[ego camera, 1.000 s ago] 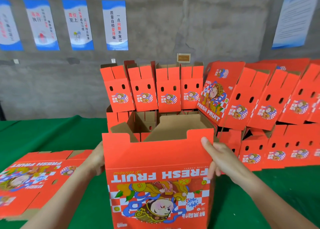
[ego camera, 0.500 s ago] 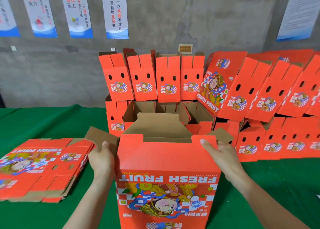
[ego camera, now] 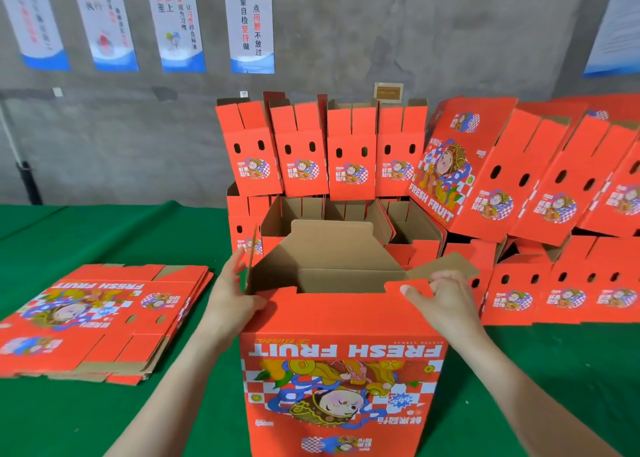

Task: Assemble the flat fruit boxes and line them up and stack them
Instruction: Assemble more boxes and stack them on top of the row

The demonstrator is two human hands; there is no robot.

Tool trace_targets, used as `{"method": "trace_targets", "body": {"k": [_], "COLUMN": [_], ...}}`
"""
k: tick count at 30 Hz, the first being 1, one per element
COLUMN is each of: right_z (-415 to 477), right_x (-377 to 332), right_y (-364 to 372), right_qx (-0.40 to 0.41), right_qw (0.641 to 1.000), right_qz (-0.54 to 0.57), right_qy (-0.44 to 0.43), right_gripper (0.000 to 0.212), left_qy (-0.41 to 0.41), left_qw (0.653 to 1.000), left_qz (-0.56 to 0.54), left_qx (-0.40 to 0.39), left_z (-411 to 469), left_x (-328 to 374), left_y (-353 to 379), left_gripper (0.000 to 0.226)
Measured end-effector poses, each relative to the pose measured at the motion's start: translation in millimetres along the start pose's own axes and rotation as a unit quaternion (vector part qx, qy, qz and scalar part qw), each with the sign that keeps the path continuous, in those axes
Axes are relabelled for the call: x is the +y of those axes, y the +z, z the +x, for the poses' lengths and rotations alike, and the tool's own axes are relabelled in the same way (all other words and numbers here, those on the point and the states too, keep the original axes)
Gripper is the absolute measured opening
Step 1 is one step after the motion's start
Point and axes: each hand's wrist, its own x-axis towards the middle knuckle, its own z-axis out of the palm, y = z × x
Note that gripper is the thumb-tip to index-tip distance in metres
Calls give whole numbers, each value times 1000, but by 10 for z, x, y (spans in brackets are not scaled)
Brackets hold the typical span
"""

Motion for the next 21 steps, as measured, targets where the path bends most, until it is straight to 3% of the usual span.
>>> {"method": "trace_targets", "body": {"k": [3, 5, 8, 12, 16, 21], "right_z": [8, 4, 45, 108, 75, 154], "right_x": [-10, -22, -14, -29, -79, -313], "right_y": [23, 21, -34, -79, -68, -58], "right_qx": [-6, -16, -41, -63, -52, -90], "right_qw": [1000, 999, 989, 975, 964, 894], "right_qz": [-22, -37, -143, -210, -249, -386], "right_qy": [3, 8, -7, -42, -73, -210], "right_gripper": [48, 39, 80, 74, 68, 83], "left_qy": [104, 143, 156, 209, 198, 209], "left_qw": [980, 963, 953, 930, 927, 923], "left_qz": [170, 225, 253, 297, 312, 314], "left_qx": [-13, -29, -52, -59, -66, -81], "left_z": [-13, -12, 0, 39, 56, 74], "left_x": [54, 50, 52, 61, 61, 50], "left_y": [-3, -6, 7, 17, 23, 22], "left_gripper": [88, 84, 84, 73, 73, 72]}}
